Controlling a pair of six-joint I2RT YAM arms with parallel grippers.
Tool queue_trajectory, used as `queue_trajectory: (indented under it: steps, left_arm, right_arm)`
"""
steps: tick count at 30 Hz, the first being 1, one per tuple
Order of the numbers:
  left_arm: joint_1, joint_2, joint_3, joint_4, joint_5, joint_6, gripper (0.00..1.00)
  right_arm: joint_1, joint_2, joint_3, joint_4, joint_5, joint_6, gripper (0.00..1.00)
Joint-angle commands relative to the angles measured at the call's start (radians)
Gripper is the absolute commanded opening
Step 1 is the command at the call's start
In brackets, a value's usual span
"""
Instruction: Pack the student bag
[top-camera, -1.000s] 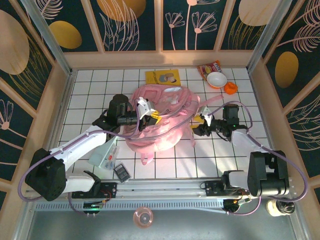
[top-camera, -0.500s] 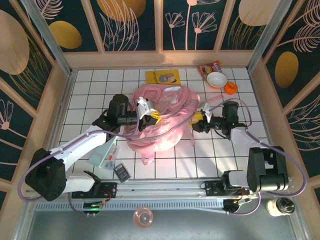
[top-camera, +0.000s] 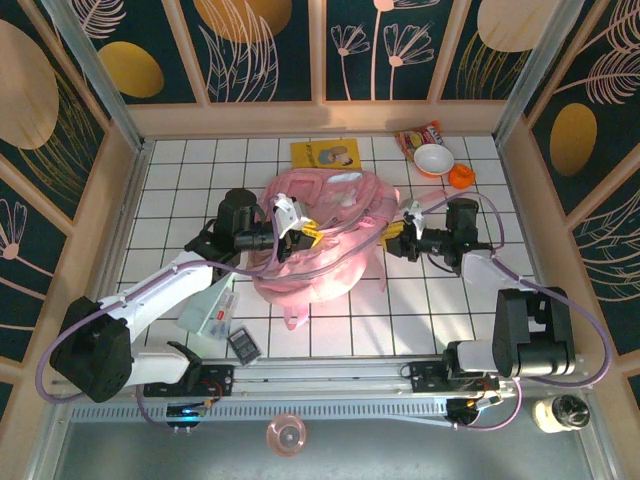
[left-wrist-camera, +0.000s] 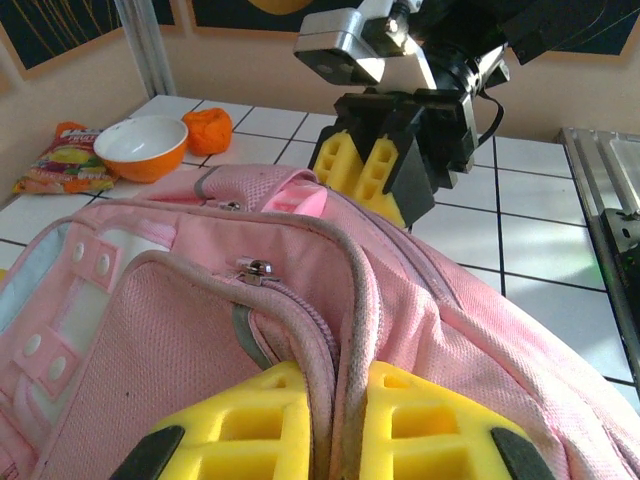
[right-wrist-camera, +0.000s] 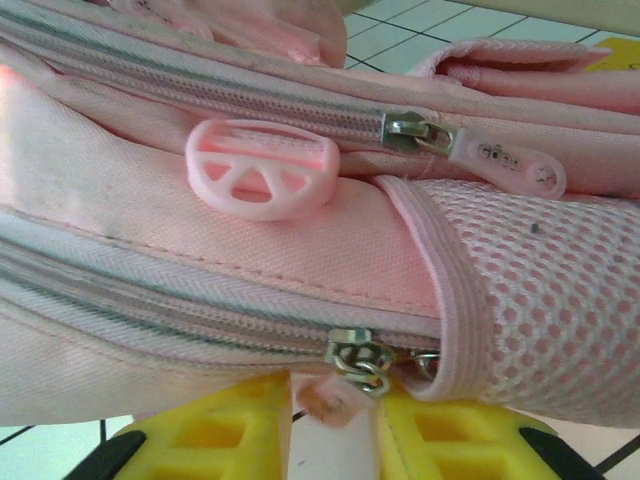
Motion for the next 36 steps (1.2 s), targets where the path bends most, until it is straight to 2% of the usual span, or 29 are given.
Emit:
queue_trajectory:
  steps: [1,4,7,11,14,19,23,29,36]
  left_arm:
    - [0.003,-0.031,0.010,0.143,0.029,-0.007,0.00]
    - [0.003,-0.032,0.009,0.153,0.033,-0.012,0.00]
    - [0.003,-0.033,0.008,0.155,0.029,-0.013,0.00]
    - [0.003,-0.035,0.002,0.155,0.021,-0.013,0.00]
    - [0.003,-0.037,-0.008,0.159,-0.012,-0.017,0.00]
    - [0.001,-0.035,-0.011,0.161,-0.086,-0.021,0.00]
    - [-0.009,-0.022,0.000,0.158,-0.168,-0.025,0.00]
    - [-0.064,0.024,0.034,0.168,-0.324,-0.021,0.00]
    - [-0.129,0.099,0.096,0.211,-0.511,-0.094,0.00]
  right_arm:
    - [-0.002,-0.033,0.030,-0.003,-0.078,0.014,0.31]
    - [-0.004,-0.030,0.031,-0.006,-0.087,0.020,0.30]
    - [-0.006,-0.027,0.033,-0.007,-0.088,0.028,0.24]
    - [-0.013,-0.028,0.033,0.005,-0.081,0.052,0.13]
    - [-0.015,-0.039,0.032,0.015,-0.042,0.076,0.00]
    - [-0.013,-0.072,0.019,0.034,-0.011,0.132,0.00]
    - [0.029,-0.130,0.020,-0.043,0.025,0.117,0.00]
    - [0.166,-0.238,0.014,-0.196,0.144,0.121,0.00]
    - [0.311,-0.371,-0.017,-0.268,0.273,0.314,0.00]
